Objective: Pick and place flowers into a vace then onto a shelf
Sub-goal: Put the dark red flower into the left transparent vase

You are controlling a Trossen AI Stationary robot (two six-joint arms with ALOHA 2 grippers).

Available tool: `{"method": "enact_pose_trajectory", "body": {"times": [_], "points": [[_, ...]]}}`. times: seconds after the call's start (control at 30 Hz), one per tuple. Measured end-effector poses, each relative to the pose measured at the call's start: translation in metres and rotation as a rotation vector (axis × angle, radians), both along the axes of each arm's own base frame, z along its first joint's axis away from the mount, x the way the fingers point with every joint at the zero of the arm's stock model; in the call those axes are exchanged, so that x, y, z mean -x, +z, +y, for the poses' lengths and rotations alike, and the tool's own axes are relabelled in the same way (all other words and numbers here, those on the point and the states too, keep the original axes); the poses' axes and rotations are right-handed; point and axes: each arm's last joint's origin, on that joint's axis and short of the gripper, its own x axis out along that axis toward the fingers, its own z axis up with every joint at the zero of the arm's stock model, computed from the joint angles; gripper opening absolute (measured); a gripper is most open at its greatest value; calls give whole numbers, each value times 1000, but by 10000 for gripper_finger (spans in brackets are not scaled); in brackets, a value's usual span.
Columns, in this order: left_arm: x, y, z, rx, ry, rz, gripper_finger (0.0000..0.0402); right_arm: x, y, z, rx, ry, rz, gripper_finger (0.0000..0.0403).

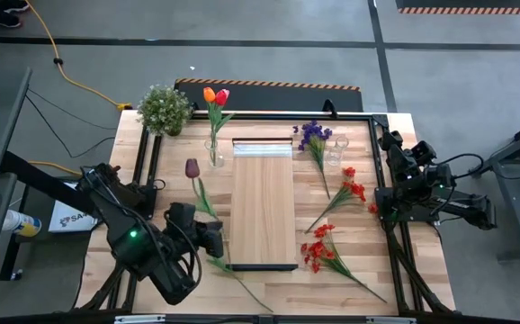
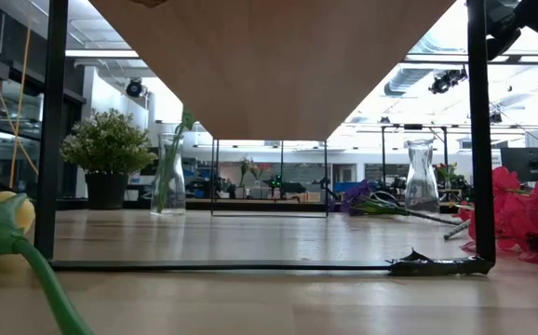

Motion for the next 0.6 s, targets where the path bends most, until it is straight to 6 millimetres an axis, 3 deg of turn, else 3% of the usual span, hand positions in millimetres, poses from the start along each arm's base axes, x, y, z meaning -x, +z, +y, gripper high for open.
{"method": "enact_pose_trajectory", "body": {"times": [0.37,0.6], "points": [[0,22,8,-471,18,-165,18,0,0,0,0,0,1,272],[-12,28,29,-685,96,-125,18,0,0,0,0,0,1,271]]}}
